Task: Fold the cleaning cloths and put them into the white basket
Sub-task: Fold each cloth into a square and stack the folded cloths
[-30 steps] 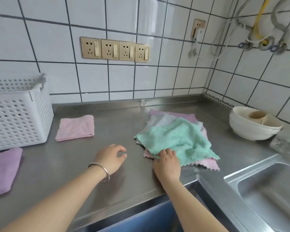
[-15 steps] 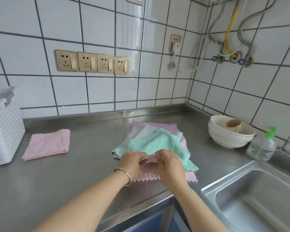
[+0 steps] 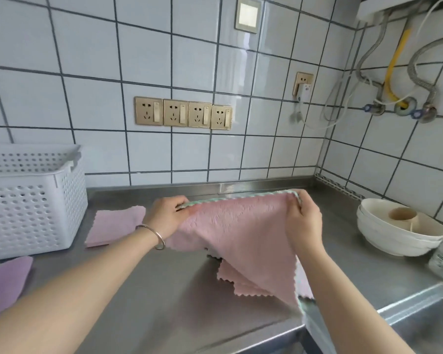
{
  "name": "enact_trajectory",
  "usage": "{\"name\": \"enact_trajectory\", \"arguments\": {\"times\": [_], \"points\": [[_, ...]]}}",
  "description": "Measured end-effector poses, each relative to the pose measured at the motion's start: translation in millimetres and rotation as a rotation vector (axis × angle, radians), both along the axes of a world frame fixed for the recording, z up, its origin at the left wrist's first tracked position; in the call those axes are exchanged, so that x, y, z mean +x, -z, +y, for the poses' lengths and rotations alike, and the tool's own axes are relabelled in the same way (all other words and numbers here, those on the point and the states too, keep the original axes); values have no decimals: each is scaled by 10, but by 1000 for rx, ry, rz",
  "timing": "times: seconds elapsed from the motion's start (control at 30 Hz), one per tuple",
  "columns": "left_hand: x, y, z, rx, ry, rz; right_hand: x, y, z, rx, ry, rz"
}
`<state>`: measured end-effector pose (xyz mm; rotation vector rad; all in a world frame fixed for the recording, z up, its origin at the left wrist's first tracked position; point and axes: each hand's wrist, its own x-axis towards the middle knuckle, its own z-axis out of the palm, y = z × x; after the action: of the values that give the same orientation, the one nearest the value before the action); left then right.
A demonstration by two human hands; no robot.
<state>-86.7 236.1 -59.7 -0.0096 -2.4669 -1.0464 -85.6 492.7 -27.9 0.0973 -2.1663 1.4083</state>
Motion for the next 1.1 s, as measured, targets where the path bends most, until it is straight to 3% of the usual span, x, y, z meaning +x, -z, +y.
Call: {"name": "enact_trajectory", "arguments": {"times": [0.2,0.33,0.43,0.6,0.73,0.87,1.03,1.1], "points": [[322,-205,-1070,-161,-22,-286,-240,-11,-664,40,-50,-119],[501,-379,-1590,26,-257,-115,-308,-209,-1138,45,-132,-144],[655,-677,-1759,188,-289,78,-243,-452,-1338,-14,-183,-40],[1369,-619,-1875,-93,-241,107,-54,-255,-1247,5,-462,-35],[1977,-108,-1837,-46,46,-145,128,281,-995,121,-764,-331],[2286,567,-1912,-189,118,-544,372,834,-784,368,-917,-666],[2433,761,-1768,-202,150,-672,596,945,-694,482,-992,-788],[2418,734,-1748,-125,206,-749,626,915,-687,490,-1028,-861]]}}
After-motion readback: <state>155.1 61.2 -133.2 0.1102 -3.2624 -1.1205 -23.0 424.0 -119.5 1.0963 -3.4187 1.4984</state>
